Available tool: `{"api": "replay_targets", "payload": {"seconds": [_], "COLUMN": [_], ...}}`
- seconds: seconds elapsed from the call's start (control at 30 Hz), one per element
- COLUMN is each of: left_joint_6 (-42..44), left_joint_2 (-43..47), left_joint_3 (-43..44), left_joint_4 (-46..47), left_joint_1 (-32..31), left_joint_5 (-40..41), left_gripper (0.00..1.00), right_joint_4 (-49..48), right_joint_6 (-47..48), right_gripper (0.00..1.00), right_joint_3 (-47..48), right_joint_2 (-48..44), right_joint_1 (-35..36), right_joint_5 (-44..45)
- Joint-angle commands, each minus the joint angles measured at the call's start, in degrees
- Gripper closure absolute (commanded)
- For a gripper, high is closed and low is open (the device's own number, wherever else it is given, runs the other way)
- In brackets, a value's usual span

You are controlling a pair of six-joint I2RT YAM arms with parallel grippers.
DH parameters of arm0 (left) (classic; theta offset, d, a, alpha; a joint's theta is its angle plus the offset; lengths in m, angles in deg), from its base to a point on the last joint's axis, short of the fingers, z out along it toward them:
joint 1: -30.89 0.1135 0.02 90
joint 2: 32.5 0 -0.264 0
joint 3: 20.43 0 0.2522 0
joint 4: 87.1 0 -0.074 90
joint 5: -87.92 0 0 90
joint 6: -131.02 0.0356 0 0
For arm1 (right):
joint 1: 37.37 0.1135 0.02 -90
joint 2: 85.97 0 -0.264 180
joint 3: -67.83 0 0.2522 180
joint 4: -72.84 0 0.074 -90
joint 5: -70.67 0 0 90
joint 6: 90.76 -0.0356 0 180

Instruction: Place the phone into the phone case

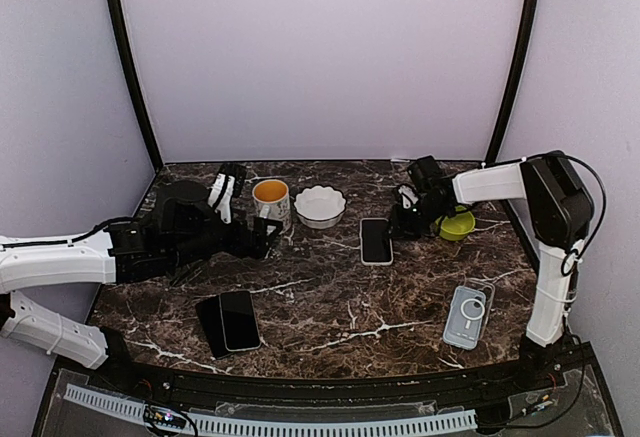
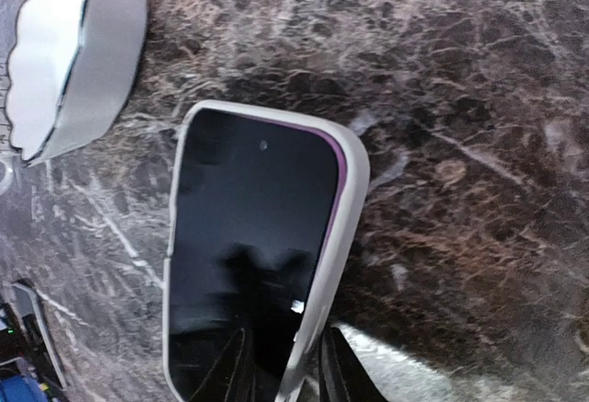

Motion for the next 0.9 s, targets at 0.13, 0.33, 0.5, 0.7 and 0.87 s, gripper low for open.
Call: {"api": "replay_targets", "payload": {"seconds": [0.13,0.33,0.5,0.7,0.87], "left_joint_6": [0.88,0.32,0.05,-0.75,-0.88], "left_joint_2": [0.08,0.15,0.17,-0.05,0.30], "left_joint_3": [0.07,0.15,0.24,0.19,-0.03], "left_joint_4": [-0.11,-0.61,-1.47,-1.41,-2.10], "left_joint_1": [0.40,0.33,0.34,0.41,0.42], "left_joint_5": [0.61,0.72,1.08,0.62,0.24], "left_gripper": [0.03,0.02,0.02,0.02,0.02], "right_joint_4": [2.60,6.36,10.77,17.35,25.59], "right_joint_6": [1.17,2.73,4.05,4.10,0.42], "right_gripper": [0.66,0.66,0.63,0.27,0.02], "right_joint_3": [-0.59,1.26,3.14,3.76,1.71], "right_joint_2": [-0.07,-2.68,-5.51,-8.42,-11.37], "right_joint_1": [0.38,1.84,4.45,9.50,14.03], "right_joint_5": [5.97,12.01,20.08,33.14,49.40]}}
